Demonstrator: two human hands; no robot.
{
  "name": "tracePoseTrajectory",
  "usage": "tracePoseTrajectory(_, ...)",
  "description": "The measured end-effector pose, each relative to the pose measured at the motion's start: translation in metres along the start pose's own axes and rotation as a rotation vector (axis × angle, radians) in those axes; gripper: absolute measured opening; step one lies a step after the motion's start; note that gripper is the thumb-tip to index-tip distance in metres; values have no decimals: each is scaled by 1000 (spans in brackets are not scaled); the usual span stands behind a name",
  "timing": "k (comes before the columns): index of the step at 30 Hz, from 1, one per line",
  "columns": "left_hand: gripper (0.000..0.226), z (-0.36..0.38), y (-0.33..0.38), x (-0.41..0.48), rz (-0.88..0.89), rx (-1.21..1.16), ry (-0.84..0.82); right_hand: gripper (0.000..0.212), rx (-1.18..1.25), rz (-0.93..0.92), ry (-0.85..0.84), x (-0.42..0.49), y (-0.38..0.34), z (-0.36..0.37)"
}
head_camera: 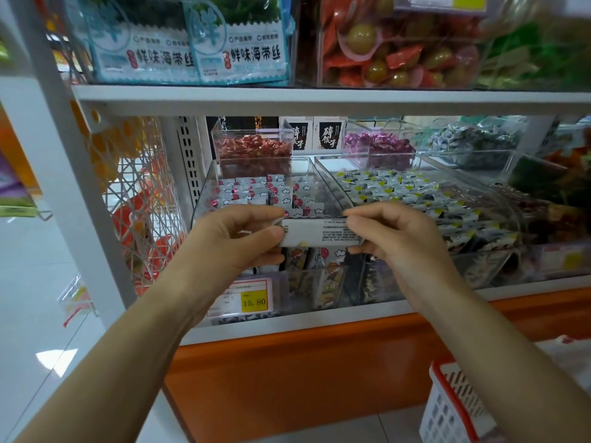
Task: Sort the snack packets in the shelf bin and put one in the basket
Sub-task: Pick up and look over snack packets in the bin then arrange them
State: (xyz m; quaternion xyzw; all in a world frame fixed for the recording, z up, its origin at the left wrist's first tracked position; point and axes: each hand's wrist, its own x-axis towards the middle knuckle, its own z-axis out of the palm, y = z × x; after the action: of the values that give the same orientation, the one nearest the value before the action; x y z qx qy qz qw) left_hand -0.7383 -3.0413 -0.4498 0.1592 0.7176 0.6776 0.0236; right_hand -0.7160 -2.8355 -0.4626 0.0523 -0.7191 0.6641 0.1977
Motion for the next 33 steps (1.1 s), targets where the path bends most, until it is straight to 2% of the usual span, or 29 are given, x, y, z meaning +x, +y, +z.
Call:
tracePoseTrajectory(6, 23, 0, 3, -4, 85, 256, -16, 21, -61, 1, 13, 0, -1, -1)
tracePoseTrajectory(11, 8, 8, 2, -5, 84, 264, -21, 24, -221, -114, 33, -2, -1, 2)
tracePoseTrajectory(14, 16, 11, 0, -4, 113, 354, -5, 22, -309, -175, 14, -4, 1, 5)
tracePoseTrajectory(19, 39, 2, 4, -2, 62, 323, -35, 18, -317, -196, -23, -6, 0, 7)
tracePoseTrajectory(24, 27, -6, 5, -1, 31, 339, -77, 12, -313, -190, -39, -7, -1, 9)
tracePoseTrajectory(30, 36, -9, 5, -1, -16, 280, -118, 14, -319, -192, 12, -8, 4, 11)
tracePoseTrajectory(33, 46, -10, 1, -1, -10, 347, -146, 16, -249, -122, 23, -6, 5, 10)
